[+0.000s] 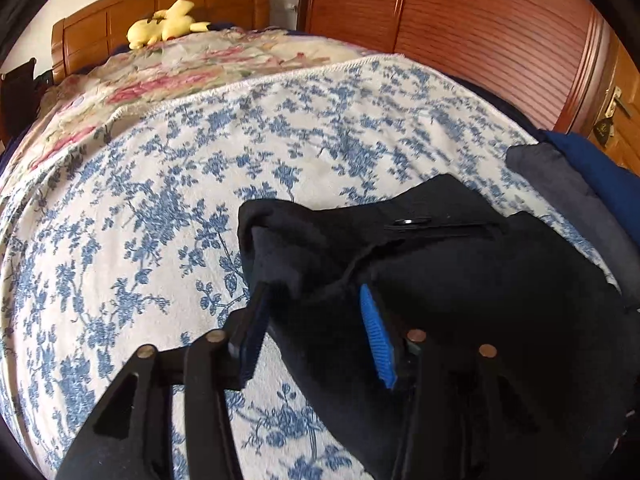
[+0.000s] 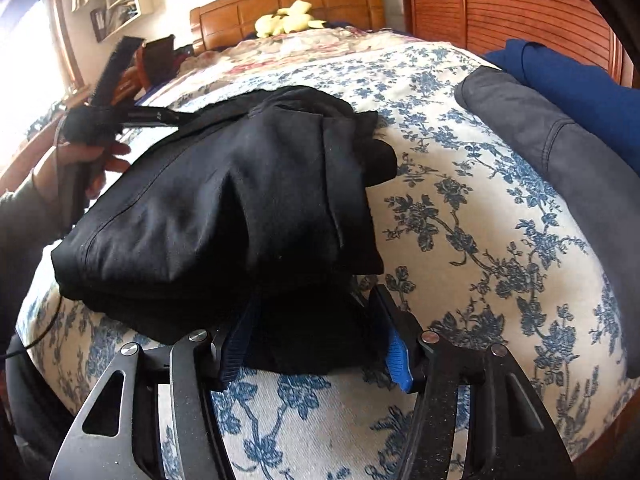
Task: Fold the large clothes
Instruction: 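Grasp the folded coat bundle with both grippers and lift it, then carry the coat bundle with both grippers onto the clothes stack beside the wardrobe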
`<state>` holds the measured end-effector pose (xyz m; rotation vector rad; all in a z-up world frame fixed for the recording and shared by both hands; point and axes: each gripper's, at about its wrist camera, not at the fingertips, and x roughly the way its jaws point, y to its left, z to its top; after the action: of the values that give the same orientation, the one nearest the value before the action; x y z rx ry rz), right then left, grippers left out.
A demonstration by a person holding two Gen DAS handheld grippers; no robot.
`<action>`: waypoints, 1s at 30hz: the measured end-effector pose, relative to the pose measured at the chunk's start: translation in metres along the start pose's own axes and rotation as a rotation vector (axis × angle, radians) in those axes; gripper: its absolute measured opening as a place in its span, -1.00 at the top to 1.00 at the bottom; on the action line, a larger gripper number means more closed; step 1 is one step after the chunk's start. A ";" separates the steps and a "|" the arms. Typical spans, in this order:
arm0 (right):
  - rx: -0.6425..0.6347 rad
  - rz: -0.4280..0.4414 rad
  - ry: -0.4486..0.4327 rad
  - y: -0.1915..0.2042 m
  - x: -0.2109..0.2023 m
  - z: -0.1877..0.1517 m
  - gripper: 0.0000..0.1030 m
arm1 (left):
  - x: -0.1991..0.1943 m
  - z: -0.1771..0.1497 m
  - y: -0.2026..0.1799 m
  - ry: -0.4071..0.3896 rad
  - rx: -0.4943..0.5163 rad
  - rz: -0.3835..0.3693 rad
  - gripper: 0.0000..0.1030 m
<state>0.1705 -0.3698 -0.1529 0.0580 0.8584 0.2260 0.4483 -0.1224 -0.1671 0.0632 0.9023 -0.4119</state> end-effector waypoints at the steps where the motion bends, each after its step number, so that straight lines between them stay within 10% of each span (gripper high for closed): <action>1: 0.001 0.002 -0.005 0.001 0.000 0.000 -0.16 | 0.003 -0.002 0.002 -0.001 -0.011 0.013 -0.10; 13: 0.013 0.037 -0.015 -0.003 0.007 0.003 -0.15 | 0.013 -0.011 0.019 0.004 -0.088 0.016 -0.51; 17: 0.026 0.115 -0.018 -0.004 0.008 0.009 0.59 | 0.013 -0.009 0.017 0.033 -0.111 -0.066 0.17; 21: 0.022 0.156 -0.062 -0.005 -0.002 0.016 0.79 | 0.001 -0.003 -0.003 0.046 -0.028 -0.004 0.73; 30: -0.048 0.137 -0.210 -0.022 -0.062 0.063 0.89 | -0.087 0.029 -0.058 -0.131 0.033 0.053 0.80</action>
<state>0.1830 -0.4022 -0.0685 0.0942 0.6400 0.3626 0.4003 -0.1543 -0.0750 0.0896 0.7634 -0.3772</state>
